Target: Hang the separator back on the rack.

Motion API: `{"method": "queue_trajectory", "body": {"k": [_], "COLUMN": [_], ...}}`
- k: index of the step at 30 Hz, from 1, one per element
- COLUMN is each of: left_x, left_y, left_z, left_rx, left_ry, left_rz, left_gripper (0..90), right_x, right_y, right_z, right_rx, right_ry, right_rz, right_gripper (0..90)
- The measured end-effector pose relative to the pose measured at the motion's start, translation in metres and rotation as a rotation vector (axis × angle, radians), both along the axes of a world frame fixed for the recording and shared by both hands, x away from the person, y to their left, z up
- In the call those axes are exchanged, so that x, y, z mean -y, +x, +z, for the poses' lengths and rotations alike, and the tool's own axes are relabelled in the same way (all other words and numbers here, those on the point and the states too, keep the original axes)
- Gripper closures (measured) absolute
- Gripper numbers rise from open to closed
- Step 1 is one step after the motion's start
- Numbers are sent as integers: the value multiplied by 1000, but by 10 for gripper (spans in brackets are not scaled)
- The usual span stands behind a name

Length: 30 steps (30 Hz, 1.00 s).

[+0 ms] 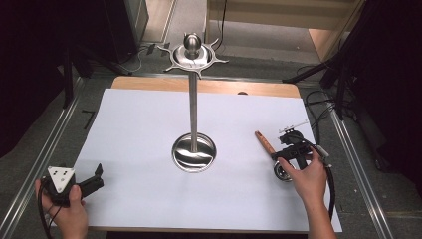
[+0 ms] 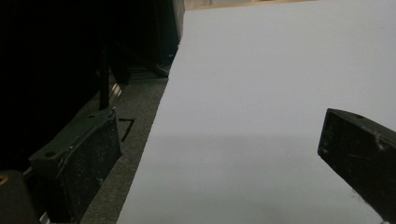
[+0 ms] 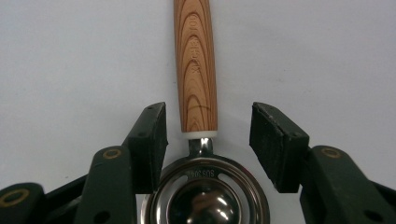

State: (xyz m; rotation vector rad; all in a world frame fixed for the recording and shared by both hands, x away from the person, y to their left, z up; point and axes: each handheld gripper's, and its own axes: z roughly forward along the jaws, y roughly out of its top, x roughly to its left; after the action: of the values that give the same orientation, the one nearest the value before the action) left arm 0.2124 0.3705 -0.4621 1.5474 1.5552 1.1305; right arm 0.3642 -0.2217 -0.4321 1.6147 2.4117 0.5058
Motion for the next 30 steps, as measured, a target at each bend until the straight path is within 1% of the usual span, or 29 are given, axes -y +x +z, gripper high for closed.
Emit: {"method": "queue_trajectory", "body": {"k": [3, 8, 9, 12, 13, 14, 18, 19, 22, 23, 26, 27, 28, 30], "left_x": [0, 0, 0, 0, 0, 0, 0, 0, 0, 0, 0, 0, 0, 0], "left_y": [0, 0, 0, 0, 0, 0, 0, 0, 0, 0, 0, 0, 0, 0], "left_z": [0, 0, 0, 0, 0, 0, 0, 0, 0, 0, 0, 0, 0, 0], "left_rx": [-1, -1, -1, 0, 1, 2, 0, -1, -1, 0, -1, -2, -2, -2], "left_ry": [3, 5, 5, 2, 2, 1, -1, -1, -1, -1, 0, 4, 4, 6], "left_rz": [-2, -4, -3, -1, -1, -2, -2, -2, -4, -4, -5, -5, -5, -2], "left_gripper": [3, 3, 3, 3, 3, 3, 3, 3, 3, 3, 3, 3, 3, 3], "right_x": [-2, -6, -8, -8, -9, -10, -11, -12, -14, -16, -18, -18, -18, -19], "right_y": [2, 9, 11, 13, 14, 17, 21, 24, 27, 28, 32, 34, 34, 36], "right_z": [-1, -3, -3, -4, -4, -4, -4, -4, -6, -6, -11, -15, -15, -17], "right_rx": [0, -22, -17, -17, -24, -22, -26, -36, -41, -52, -56, -73, -73, -88], "right_ry": [0, -9, -9, -12, -19, -26, -30, -33, -42, -46, -56, -61, -61, -56], "right_rz": [-2, -4, 5, 6, 11, 12, 12, 14, 21, 20, 25, 29, 29, 27], "right_gripper": [479, 494, 505, 509, 512, 514, 521, 522, 525, 532, 560, 561, 561, 566]}}
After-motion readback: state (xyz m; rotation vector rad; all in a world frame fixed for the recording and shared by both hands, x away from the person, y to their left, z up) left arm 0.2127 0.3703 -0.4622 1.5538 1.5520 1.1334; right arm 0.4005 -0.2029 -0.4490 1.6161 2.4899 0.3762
